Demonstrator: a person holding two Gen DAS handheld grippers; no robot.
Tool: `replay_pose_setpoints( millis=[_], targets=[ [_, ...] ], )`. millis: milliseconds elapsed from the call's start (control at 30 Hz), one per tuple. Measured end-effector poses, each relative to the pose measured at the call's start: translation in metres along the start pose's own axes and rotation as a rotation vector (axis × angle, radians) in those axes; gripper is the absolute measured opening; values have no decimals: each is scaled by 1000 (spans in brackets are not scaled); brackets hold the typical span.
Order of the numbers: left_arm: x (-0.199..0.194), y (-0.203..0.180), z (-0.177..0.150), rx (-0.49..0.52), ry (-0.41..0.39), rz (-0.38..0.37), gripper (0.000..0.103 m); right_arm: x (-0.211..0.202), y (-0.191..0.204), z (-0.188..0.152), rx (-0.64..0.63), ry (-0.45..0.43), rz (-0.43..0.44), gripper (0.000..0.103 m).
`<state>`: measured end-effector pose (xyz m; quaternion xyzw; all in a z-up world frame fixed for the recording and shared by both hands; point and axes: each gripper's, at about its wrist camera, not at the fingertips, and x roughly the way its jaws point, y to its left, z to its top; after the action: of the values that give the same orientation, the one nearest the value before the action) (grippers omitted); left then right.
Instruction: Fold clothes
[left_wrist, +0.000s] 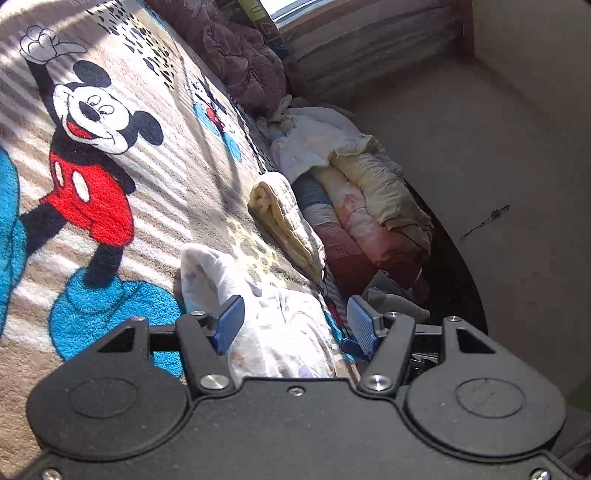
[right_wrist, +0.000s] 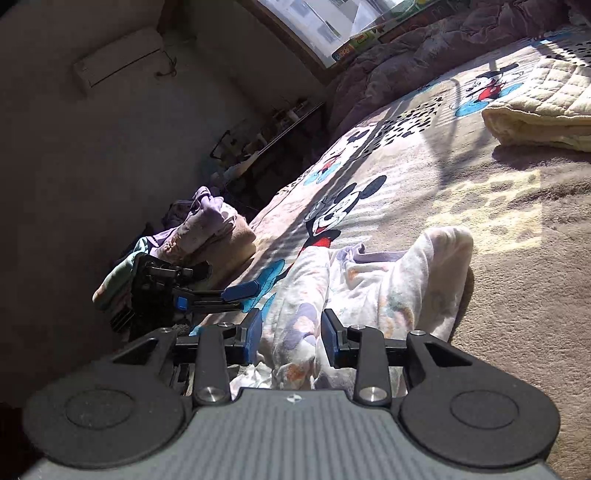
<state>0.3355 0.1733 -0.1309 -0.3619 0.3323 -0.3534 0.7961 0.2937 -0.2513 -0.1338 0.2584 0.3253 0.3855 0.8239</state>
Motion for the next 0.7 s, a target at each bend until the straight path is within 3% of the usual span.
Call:
replay_pose_setpoints(
  millis=[67,133,167,300,400,567,667,700],
  targets=[
    [1,12,9,9,-7,51,64,-7,-22,9,54,-74,-81,51],
    [14,17,15,16,17,59,68,-14,-44,18,107,-148,-162,77],
    [24,19,19,29,36,62,69,-11,-53,21,127,-152,-169,78],
    [50,36,31,32,87,80,69,9,-80,34,148,-117,-105,78],
    [62,49,33,13,117,85,69,36,-95,41,151,-32,-99,79],
    [70,47,33,67,151,69,68,50,-106,45,135,-2,-37,78],
    [72,42,29,107,155,94,61,55,-105,44,109,12,-34,65],
    [74,40,28,119,158,100,51,56,-104,43,105,18,-37,53]
  ],
)
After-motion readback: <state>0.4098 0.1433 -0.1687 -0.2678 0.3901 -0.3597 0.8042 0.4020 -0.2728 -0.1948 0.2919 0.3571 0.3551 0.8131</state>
